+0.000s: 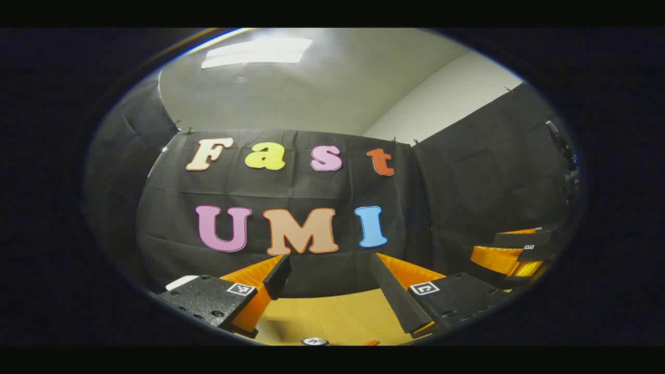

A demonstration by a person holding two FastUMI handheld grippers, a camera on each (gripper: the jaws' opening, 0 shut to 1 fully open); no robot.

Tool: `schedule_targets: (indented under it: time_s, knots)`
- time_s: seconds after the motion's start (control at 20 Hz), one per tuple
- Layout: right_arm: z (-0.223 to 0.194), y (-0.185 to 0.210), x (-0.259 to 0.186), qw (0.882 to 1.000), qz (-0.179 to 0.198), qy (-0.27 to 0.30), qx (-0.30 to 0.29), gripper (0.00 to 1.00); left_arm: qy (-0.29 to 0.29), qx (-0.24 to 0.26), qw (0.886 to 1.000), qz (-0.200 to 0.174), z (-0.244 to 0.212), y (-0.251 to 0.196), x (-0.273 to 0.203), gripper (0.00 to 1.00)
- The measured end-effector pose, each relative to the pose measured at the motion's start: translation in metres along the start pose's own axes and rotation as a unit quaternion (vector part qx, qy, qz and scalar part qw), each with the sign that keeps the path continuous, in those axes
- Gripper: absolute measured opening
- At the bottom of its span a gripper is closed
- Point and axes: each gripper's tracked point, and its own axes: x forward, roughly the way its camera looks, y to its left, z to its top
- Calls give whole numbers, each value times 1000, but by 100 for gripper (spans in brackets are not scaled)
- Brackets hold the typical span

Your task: Press the lid of the desktop garbage bin to open it, pick up the crumpled paper on the desktop and throw it into the bin, then pick up the pop can on the desktop and drop it into the bin, and finally close the garbage bin lid.

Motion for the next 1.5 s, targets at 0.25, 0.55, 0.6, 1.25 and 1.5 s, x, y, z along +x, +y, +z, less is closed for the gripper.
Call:
schedule_targets:
  time_s: [0.25, 0.55, 0.6, 1.25, 1.5]
  knots:
    - [4, 7, -3, 1000, 20, -10, -4, 96, 11, 1, 1000, 11, -4, 5, -3, 92]
    - [8, 31, -2, 998, 58, -22, -9, 96, 27, 3, 999, 45, -9, 25, -14, 92]
    - [9, 38, -1, 997, 67, -25, -7, 96, 27, 9, 998, 52, -8, 31, -18, 92]
    - [4, 66, -5, 994, 106, -10, -10, 96, 42, 17, 993, 113, -9, 71, -45, 92]
    - [2, 43, -4, 998, 66, 12, -7, 96, 36, 19, 996, 84, -2, 56, -36, 92]
